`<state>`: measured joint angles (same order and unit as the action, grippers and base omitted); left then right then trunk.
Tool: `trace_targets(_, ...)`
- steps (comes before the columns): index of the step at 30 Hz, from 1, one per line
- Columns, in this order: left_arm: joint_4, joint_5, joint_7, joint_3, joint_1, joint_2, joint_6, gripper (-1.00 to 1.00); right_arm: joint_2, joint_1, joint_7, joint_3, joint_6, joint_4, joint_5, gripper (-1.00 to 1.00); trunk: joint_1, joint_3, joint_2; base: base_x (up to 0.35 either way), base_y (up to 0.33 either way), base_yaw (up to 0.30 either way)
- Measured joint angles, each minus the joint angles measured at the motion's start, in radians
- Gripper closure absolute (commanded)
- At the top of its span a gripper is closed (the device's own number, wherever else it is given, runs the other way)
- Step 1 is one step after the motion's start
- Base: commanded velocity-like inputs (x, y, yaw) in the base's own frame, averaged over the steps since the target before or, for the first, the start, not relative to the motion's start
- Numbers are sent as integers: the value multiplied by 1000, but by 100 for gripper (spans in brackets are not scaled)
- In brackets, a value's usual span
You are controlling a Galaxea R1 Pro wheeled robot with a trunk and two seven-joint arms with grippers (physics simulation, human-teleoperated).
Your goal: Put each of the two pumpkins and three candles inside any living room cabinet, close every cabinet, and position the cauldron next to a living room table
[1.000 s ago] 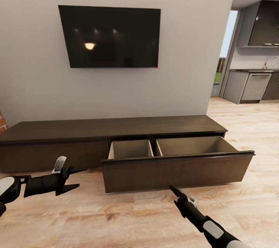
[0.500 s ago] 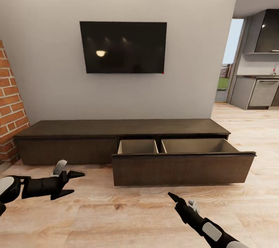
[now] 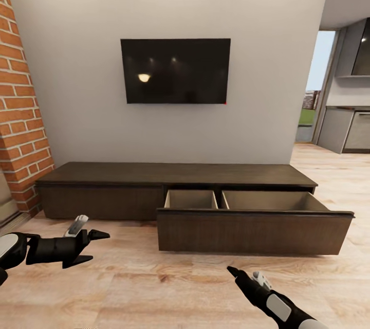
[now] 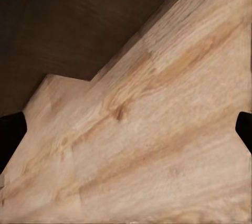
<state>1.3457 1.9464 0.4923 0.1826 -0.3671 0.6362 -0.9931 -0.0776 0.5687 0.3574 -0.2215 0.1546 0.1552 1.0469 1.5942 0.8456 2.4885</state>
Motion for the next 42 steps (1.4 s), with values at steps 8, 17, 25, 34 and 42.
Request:
trace_targets(8, 1, -1, 90, 0, 0, 0, 0, -100, 1, 0, -38, 0, -5, 1, -91, -100, -31, -13, -56, 0, 0, 110)
trace_targets(17, 3, -1, 197, -67, 0, -1, 0, -100, 2, 0, -41, 0, -40, 1, -106, -100, -35, -2, -63, -3, 0, 88)
trace_targets(25, -5, 0, 200, -88, 0, -5, 0, -100, 6, 0, -41, 0, -43, 2, -106, -100, -34, 11, -63, -245, 0, 89)
trace_targets(34, -8, 0, 200, -92, 0, -4, 0, -100, 18, 0, -40, -1, -71, 2, -106, -100, -34, 25, -63, -328, 4, 99)
trace_targets(42, -10, 0, 199, -93, 0, -3, 0, -100, 35, 0, -42, 1, -144, 2, -153, -100, -34, 34, -63, -167, 64, 82)
